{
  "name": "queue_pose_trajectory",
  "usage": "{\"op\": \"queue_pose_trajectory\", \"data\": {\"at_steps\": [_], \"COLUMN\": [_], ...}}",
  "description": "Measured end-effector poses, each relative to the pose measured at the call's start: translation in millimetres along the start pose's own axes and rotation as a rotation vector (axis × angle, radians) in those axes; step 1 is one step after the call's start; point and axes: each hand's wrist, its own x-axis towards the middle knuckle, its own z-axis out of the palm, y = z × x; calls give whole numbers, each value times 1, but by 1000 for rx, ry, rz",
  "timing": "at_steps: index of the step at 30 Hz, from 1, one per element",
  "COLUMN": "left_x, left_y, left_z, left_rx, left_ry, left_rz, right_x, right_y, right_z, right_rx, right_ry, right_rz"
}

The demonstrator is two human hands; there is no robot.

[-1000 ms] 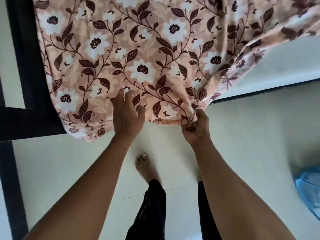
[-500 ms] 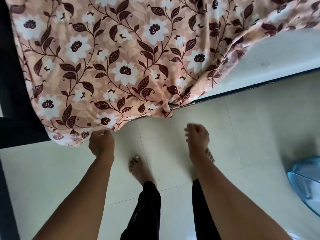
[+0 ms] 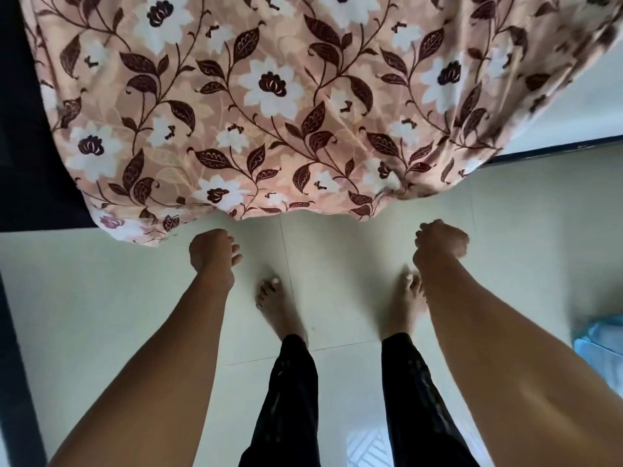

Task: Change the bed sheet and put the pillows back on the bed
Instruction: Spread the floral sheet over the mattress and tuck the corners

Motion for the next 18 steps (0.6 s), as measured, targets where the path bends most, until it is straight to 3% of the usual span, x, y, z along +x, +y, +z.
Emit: {"op": "queue_pose_trajectory", "data": {"at_steps": [2,4,5,8,11,15,18], "left_x": [8,13,15,20,27,34,44], "left_y": [7,15,23,48,60,54,48], "left_z": [-8,-16,-20,-30,-39,-51,-68], "left_rx": [-65,-149,-197,-278,-351,-500,-479], "left_ry": [66,24,-25,-133,-153,-106,-57], "left_rz": [-10,-20,-22,10,-35,-38,17], "right_x": [-8,-13,-19,-45,-62,-67,-75], "right_y": [-3,-17,-21,-34,-43,-45,-43], "right_z": [11,31,43,74,96,108,113], "right_rx": [-468,141,293,329,267,171,74], "right_ry": [9,-85,-133,-312,-527,-571,-515], "right_rz": [-72,157,126,21,51,60,3]}}
